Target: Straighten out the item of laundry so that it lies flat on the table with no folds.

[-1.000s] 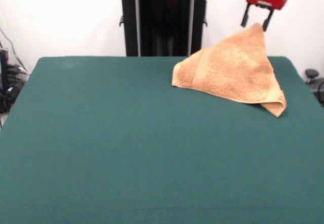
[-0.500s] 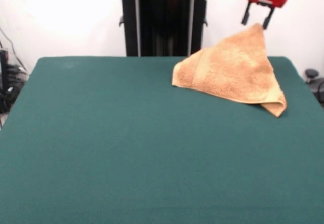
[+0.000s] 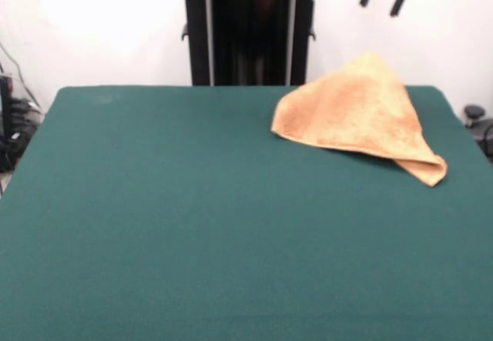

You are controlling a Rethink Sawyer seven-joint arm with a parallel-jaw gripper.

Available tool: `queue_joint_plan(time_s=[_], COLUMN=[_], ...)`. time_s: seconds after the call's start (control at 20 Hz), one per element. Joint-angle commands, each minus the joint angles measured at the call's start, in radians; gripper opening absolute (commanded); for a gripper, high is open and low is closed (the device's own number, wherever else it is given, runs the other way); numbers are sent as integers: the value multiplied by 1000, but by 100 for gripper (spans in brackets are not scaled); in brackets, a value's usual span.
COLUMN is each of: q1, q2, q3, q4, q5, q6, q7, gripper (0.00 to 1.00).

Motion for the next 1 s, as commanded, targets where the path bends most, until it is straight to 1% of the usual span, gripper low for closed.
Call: queue_joint_plan(time_s=[0.05,0.2,0.4,0.55,0.65,0.8,0.95,1.0], q1=[-122,-159,-228,-272,-298,-317,-340,-334], q2=[4,5,40,86,114,143,186,203], q3=[19,41,96,132,154,169,195,191], q4=[-145,-151,-127,-109,-105,-107,-95,-94], q5=[-68,-104,-127,-142,-155,-178,-182,-188], q6=[104,90,-28,-141,-196,-252,-323,-354], q7=[53,45,25,26,27,39,64,81], gripper=[100,100,100,100,100,100,100,100])
